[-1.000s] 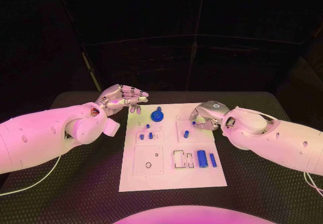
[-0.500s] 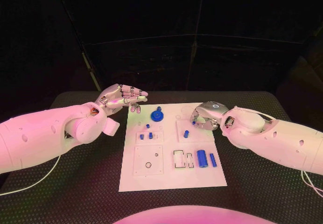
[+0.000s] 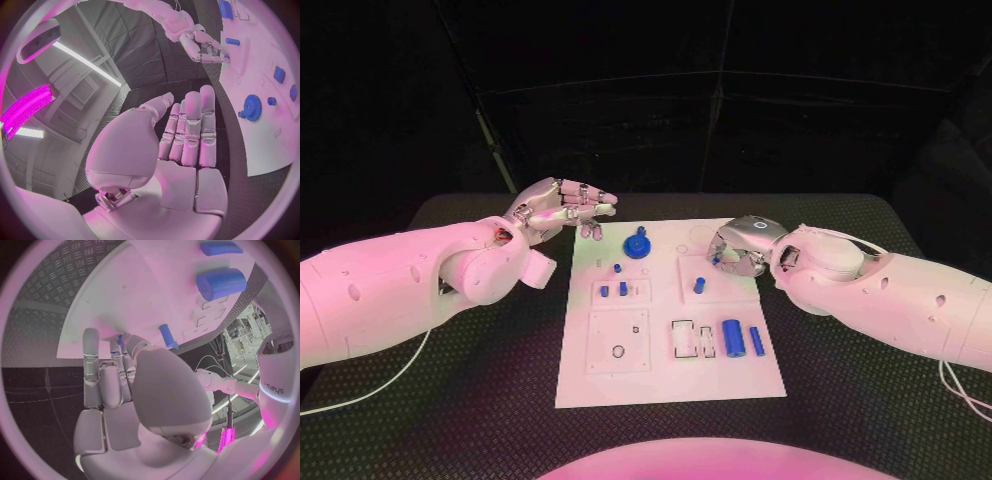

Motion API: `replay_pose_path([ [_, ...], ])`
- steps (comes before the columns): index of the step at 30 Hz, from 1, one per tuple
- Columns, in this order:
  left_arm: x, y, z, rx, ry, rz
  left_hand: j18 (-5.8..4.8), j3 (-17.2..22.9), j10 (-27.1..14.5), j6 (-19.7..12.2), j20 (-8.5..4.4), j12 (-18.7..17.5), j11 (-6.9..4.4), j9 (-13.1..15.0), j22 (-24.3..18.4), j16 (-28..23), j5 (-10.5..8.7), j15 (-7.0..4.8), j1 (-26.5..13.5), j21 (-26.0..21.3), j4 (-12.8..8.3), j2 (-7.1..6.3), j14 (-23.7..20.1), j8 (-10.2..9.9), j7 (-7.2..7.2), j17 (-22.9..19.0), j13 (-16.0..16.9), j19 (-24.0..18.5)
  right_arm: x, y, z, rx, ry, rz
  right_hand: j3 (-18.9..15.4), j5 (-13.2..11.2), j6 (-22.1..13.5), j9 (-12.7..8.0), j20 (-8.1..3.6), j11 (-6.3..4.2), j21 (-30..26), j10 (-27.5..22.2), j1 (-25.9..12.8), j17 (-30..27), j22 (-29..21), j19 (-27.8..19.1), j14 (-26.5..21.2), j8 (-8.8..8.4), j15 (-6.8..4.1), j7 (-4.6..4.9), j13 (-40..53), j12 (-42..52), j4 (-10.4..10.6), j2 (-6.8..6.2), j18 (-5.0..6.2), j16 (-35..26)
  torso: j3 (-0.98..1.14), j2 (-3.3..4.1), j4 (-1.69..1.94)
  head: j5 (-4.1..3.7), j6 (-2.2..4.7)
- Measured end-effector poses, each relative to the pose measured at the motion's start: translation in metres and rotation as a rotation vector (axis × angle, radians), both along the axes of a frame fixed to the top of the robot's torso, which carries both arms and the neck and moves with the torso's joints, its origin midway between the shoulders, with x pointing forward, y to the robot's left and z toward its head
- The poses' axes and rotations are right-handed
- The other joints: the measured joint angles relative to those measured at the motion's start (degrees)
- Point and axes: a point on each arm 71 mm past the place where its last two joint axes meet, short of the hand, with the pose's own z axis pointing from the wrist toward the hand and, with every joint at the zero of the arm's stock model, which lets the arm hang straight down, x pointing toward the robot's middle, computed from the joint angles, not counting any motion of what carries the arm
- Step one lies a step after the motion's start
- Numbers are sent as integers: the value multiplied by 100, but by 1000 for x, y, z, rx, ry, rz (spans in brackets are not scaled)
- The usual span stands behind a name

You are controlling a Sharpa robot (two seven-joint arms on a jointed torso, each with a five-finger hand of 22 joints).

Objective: Assemble the parts on the task board

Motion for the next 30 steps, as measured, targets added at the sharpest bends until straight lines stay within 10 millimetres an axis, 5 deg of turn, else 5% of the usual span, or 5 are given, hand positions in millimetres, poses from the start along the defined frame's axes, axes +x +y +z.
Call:
replay_pose_path([
  [18, 0, -1, -1, 0, 8, -9, 0, 16, 0, 0, 0, 0, 0, 1, -9, 0, 0, 0, 27, -22, -16, 27, 0, 0, 0, -4, -2, 0, 1, 5, 1, -10, -2, 0, 625, -68, 285, 32, -52, -42, 314, 410, 3, 118, 365, 69, 0, 0, -43, -22, -3, -112, -492, 2, 0, 75, -1, -3, 0, 35, -30],
  [30, 0, 0, -1, 2, 10, -8, 0, 16, -20, 0, 0, 0, 21, 1, -15, -23, 0, -21, 27, -22, -48, 27, -21, 0, 0, -6, -8, 0, -8, 6, 6, 1, -28, 3, 807, -70, 314, 31, -52, -12, 443, 459, 3, 166, 482, 68, 0, 0, -43, -34, -4, -187, -617, 2, -1, 105, 1, -9, -4, 26, -20],
])
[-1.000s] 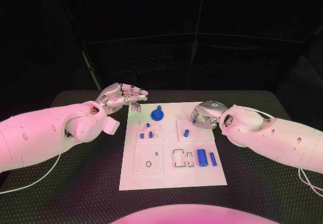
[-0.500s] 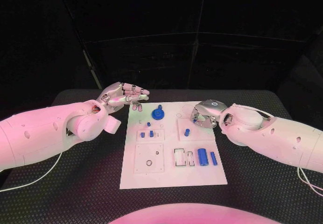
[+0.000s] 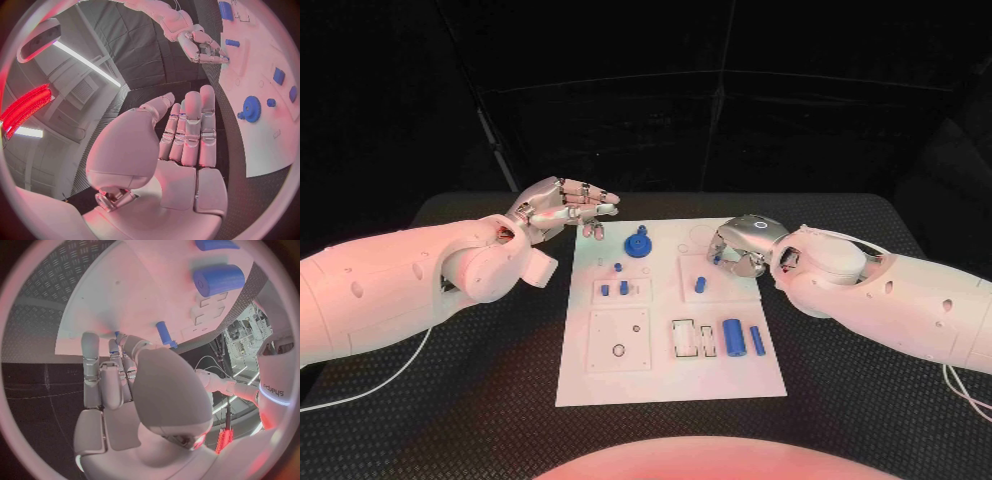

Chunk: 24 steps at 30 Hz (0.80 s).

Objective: Assemble the parts on the task board

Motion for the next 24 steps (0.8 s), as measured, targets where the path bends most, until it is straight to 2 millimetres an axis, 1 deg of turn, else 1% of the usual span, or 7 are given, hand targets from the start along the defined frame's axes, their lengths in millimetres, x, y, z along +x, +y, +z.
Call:
replay_pose_path([
  [4, 0, 0, 0, 1, 0, 0, 0, 0, 0, 0, 0, 0, 0, 0, 0, 0, 0, 0, 0, 0, 0, 0, 0, 0, 0, -3, 0, 0, -3, 2, 3, 12, -12, 7, 29, 0, 17, -2, 0, -1, 0, 0, -4, 8, 23, 0, 0, 0, 0, 17, 2, 0, -28, 0, 0, 0, -1, -1, -1, -8, 6],
  [5, 0, 1, 0, 2, 1, 0, 0, 0, 0, 0, 0, 0, 0, 0, 0, 0, 0, 0, 0, 0, 0, 0, 0, 0, 0, -3, 0, 0, -4, 3, 4, 15, -15, 9, 29, 0, 17, -3, 0, -2, 0, 1, -26, 8, 24, 0, 0, 0, 0, 17, 3, -1, -28, 19, 0, 0, -1, -1, -1, -10, 6],
  [8, 1, 1, 0, 3, 1, 0, 0, 0, 0, 0, 0, 0, 0, 0, 1, 0, 0, 0, 0, 0, 0, 0, 0, 0, 0, -3, 0, 0, -7, 4, 7, 26, -24, 15, 29, -22, 16, 1, 0, -41, 24, 41, -95, 9, 35, 0, 0, -1, 0, 16, 8, -23, -28, -2, 0, 0, -4, -1, 1, -18, 10],
  [11, 1, 2, 0, 4, 1, 1, 0, 0, 0, 0, 0, 0, 0, 0, 1, 0, 0, 0, 0, 0, 0, 0, 0, 0, 0, -3, -5, 0, -10, 5, 10, 39, -35, 22, 29, -22, 16, 3, 0, -45, 24, 44, -96, 20, 51, 0, 0, -1, 0, 16, 9, -23, -28, -2, 0, 28, -4, -1, 4, -20, 14],
  [17, 1, 2, -1, 6, 2, 1, 0, 0, -20, 0, 0, 0, -21, 0, -6, 0, 0, 0, 0, -22, 0, 0, 0, 0, 0, -3, -5, 0, -17, 11, 24, 86, -59, 43, 29, -23, 16, 3, 0, -51, 24, 50, -125, 28, 56, 0, 0, -1, 0, 16, 10, -23, -28, -32, 0, 28, -4, -1, 8, 7, 18],
  [22, 1, 2, -1, 7, 2, 1, 0, 0, -20, -21, 0, 0, -21, 0, -11, 0, 0, 0, 0, -22, 0, 0, 0, 0, 21, -3, -11, 0, -29, 22, 36, 137, -65, 75, 43, -23, 16, 3, 0, -50, 48, 51, -127, 52, 84, 0, 0, -1, 0, 16, 9, -24, -43, -30, -1, 28, -4, 1, 8, 46, 18],
  [24, 1, 2, -1, 7, 2, 1, -1, 0, -20, -21, 0, 0, -21, 1, -11, 0, 0, 0, 0, -22, 0, 0, 0, 0, 21, -3, -10, 0, -34, 28, 40, 160, -65, 91, 43, -27, 15, 2, -20, -30, 70, 71, -134, 59, 103, 21, 0, -1, 0, 16, 9, -34, -43, -23, 0, 34, -4, 2, 8, 55, 18],
])
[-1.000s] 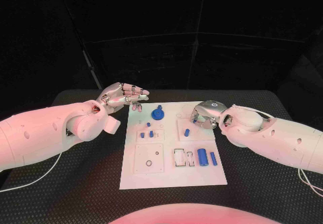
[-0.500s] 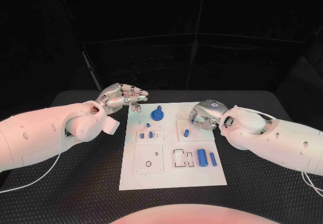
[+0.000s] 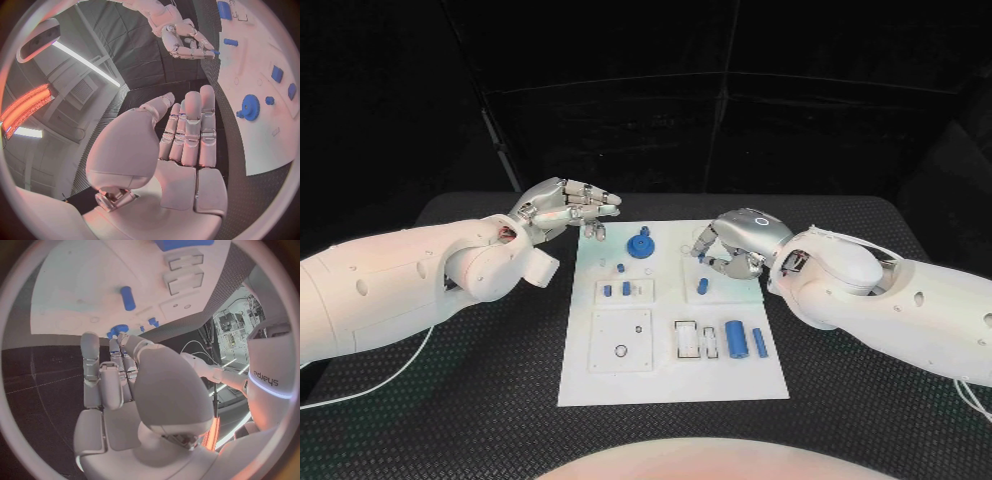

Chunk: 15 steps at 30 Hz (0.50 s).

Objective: Assemble the parts on the task board

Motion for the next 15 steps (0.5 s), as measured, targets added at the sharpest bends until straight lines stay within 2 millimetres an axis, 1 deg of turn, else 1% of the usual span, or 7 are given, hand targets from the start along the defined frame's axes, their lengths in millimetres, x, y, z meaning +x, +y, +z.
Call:
replay_pose_path([
  [5, 0, 0, 0, 0, -1, -1, 0, 0, 0, 0, 0, 0, 0, 0, 0, 0, 0, 0, 0, 0, 0, 0, 0, 0, 0, 0, 0, 0, -11, 18, 8, 65, 9, 45, 32, -6, 0, -1, 0, 0, 1, 0, -14, 12, 11, 0, 0, 0, 0, 0, -2, -2, -32, 13, 0, 17, 0, 3, 5, 65, -20],
  [9, 0, -2, 0, 0, -1, -2, 0, 0, 0, 0, 0, 0, 0, 0, 1, 0, 0, 0, 0, 0, 0, 0, 0, 0, 0, -1, 1, 0, -16, 29, 12, 113, 20, 68, 36, -6, 0, -2, 0, 0, 1, 0, -14, 14, 12, 0, 0, 0, 0, 0, -5, -11, -37, 13, 1, 17, -7, 3, 13, 136, -36],
  [13, 1, -2, 0, 0, -2, -3, 0, 0, -13, 0, 0, 6, 13, -1, -1, -11, 0, 0, 0, 0, 0, 0, 0, 0, 0, -4, 1, 0, -19, 39, 13, 153, 32, 87, 56, -7, -1, -2, 0, 0, 10, -1, -14, 14, 11, 0, 0, 0, 0, 0, -5, -33, -57, 13, 0, 16, -9, 3, 15, 270, -53],
  [15, 2, -2, 0, 1, -2, -1, 0, 0, -21, 0, 0, 23, 21, -4, -6, -24, 0, 0, 0, 0, 0, 0, 0, 0, 0, -4, 1, 0, -22, 45, 9, 172, 46, 98, 56, -7, 0, -2, 0, 0, 23, -1, -14, 13, 11, 0, 0, 0, 0, 0, -4, -33, -57, 13, 0, 16, -8, 3, 14, 348, -73],
])
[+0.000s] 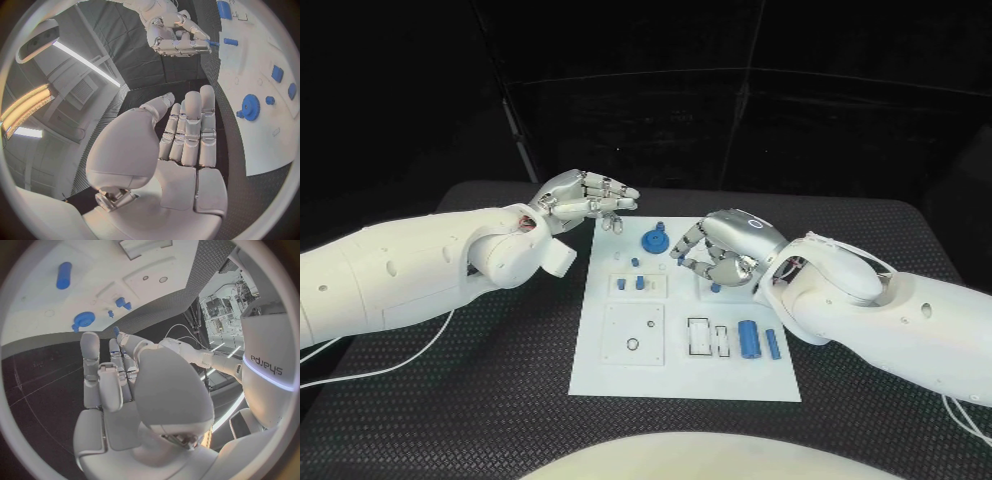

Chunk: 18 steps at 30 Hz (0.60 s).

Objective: Assemble the parts on the task board

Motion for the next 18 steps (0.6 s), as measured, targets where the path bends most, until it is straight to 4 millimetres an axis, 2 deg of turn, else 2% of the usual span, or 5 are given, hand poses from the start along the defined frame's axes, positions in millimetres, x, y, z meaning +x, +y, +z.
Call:
replay_pose_path([
  [7, 1, 0, 0, 1, -3, 3, 0, 0, 0, -41, 0, 0, 0, -1, -7, 0, 0, 0, 0, -21, 0, 0, 0, 0, -1, 0, -6, 0, -16, 17, -26, 37, 65, 39, 18, -1, 0, -1, 0, 0, 0, 0, 0, 4, 0, 0, 0, 0, 0, 0, 3, -1, -19, 0, 0, 0, 1, 2, -7, 250, -77],
  [12, 2, -1, 0, 1, -4, 2, 0, 0, 0, -40, 0, 0, 0, -6, -7, 0, 0, 0, 0, -21, 0, 0, 0, 0, -1, 0, -6, 0, -22, 24, -42, 43, 94, 51, 18, -11, 0, -2, 0, 0, 0, -1, 0, 5, 5, 0, 0, 0, 0, 0, 3, -3, -19, 0, 0, 0, 1, 4, -12, 365, -123],
  [18, 3, -4, 0, 0, -5, -2, 0, 0, 0, -40, 0, 0, 0, -6, -6, 0, 0, 0, 0, -21, 0, 0, 0, 0, -1, 0, -11, 0, -26, 30, -56, 35, 103, 65, 18, -11, 0, -3, 0, 0, 0, -1, 0, 4, 7, 0, 0, 0, 0, 0, 3, -21, -19, -1, 0, -1, 2, 0, -16, 453, -149],
])
